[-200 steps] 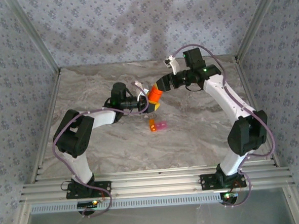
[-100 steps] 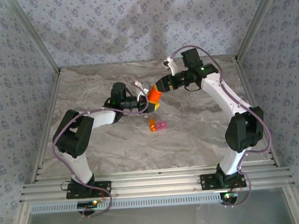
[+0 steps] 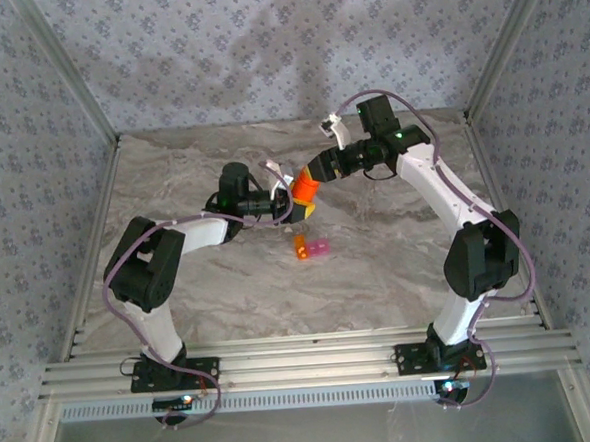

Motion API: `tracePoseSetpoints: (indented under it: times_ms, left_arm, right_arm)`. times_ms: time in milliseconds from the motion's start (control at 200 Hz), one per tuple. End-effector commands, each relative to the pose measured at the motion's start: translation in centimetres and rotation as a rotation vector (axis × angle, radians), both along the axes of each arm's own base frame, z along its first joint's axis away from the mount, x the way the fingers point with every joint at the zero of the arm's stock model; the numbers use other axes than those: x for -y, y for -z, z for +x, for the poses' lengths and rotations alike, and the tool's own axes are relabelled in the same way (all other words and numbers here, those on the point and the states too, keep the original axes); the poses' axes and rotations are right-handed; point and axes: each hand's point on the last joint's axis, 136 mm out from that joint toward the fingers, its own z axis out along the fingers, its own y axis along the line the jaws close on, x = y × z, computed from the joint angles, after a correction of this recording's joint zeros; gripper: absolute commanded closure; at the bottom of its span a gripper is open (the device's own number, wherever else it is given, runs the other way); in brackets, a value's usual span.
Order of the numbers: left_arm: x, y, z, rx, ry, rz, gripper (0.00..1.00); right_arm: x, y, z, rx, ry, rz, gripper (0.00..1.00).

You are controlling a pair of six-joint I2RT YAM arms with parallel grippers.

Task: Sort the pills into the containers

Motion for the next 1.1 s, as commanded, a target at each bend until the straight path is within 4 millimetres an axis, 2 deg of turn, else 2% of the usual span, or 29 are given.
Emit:
tracePoseSetpoints:
  times_ms: [0,335,620,735,850,920,1094]
  left_arm:
    - [0.1,-3.8,-0.8,0.115,0.047,-0.056,1.0]
    - [0.1,-3.8,-0.8,0.114,0.047,-0.056,1.0]
    - [0.0,-3.9,-0.9,0.119,0.046,-0.056,1.0]
    - [-0.1,-4.1,-0.7,0.131,0.029,-0.055,1.0]
    - [-0.3,-4.4,-0.6,0.181,-0.016,-0.059,1.0]
    - [-0.5,-4.5,-0.4,0.214,-0.058,-0.056,1.0]
    - [-0.5,-4.9,0.0,0.306,-0.16,-0.063,1.0]
  right_arm:
    - [-0.2,-0.1,-0.4,-0.011,-0.021,0.024,0.4]
    - [-0.3,-0.4,-0.7,-0.02,-0.033,0.059,0.39]
    - [-0.6,-0.1,-1.0,-0.048,-0.042,0.072,0.55]
    - [-0.7,0.0,-1.2,-0.058,-0.033,0.074,0.56]
    - [-0.8,1.0,-1.8,-0.1,-0.003,0.051,0.58]
    - [-1.1,1.5,-1.3,-0.102,0.06,0.048,0.59]
    - [-2.6,4.4,-1.3,-0.114,0.247,-0.048,0.6]
